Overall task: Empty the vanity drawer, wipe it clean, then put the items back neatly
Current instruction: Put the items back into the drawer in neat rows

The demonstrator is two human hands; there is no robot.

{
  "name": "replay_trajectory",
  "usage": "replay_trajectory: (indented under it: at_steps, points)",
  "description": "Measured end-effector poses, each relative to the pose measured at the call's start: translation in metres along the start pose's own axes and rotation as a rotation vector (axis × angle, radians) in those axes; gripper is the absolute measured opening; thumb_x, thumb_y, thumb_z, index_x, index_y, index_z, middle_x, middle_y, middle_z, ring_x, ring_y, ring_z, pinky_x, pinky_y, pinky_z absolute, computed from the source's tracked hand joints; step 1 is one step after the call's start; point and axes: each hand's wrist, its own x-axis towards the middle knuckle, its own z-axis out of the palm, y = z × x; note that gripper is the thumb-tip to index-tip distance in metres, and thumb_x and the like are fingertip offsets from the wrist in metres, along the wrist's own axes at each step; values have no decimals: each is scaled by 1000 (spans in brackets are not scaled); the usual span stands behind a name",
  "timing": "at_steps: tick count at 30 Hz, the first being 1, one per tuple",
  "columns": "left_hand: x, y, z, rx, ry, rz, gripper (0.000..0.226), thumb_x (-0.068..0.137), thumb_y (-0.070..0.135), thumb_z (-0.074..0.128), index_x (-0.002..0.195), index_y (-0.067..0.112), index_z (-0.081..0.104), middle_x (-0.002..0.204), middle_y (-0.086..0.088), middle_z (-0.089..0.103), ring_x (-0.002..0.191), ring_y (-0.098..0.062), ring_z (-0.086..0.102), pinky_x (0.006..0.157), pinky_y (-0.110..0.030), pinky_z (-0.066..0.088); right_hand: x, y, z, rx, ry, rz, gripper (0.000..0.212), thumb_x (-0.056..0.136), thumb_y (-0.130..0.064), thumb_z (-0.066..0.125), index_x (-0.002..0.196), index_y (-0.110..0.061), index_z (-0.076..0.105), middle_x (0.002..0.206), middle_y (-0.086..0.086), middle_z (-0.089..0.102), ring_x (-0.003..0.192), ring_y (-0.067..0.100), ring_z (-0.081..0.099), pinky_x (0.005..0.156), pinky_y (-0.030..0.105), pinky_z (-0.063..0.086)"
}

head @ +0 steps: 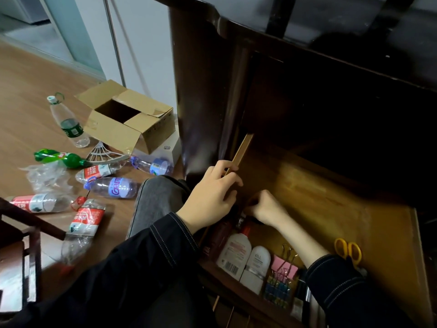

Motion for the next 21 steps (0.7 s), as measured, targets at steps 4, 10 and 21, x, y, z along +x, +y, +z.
replay_trajectory:
  at_steps: [4, 10, 21]
  points:
    - [0, -1, 2, -1, 2, 3, 23, 89, 11, 62, 111, 18, 64, 140, 1, 39, 116, -21, 45, 88, -41, 48, -6, 0, 4, -36, -2, -30, 26, 85, -27, 78, 104, -13, 68, 94, 8, 68, 79, 23, 63, 64, 35, 47]
    - [0, -2, 3, -4, 13, 8, 22, 88, 10, 62, 109, 17, 65, 139, 1, 40, 114, -22, 46, 87, -41, 48, -13, -1, 4, -96, 18, -96, 14, 85, -32, 76, 85, -23, 66, 75, -4, 63, 65, 14, 59, 55, 29, 41]
    - [4, 4, 1, 206, -12, 79, 26, 91, 20, 59, 117, 19, 62, 137, -3, 43, 124, -26, 42, 95, -42, 44, -56, 17, -39, 457, 64, -1, 29, 94, -46, 68, 99, -18, 73, 79, 5, 66, 54, 10, 59, 49, 23, 48]
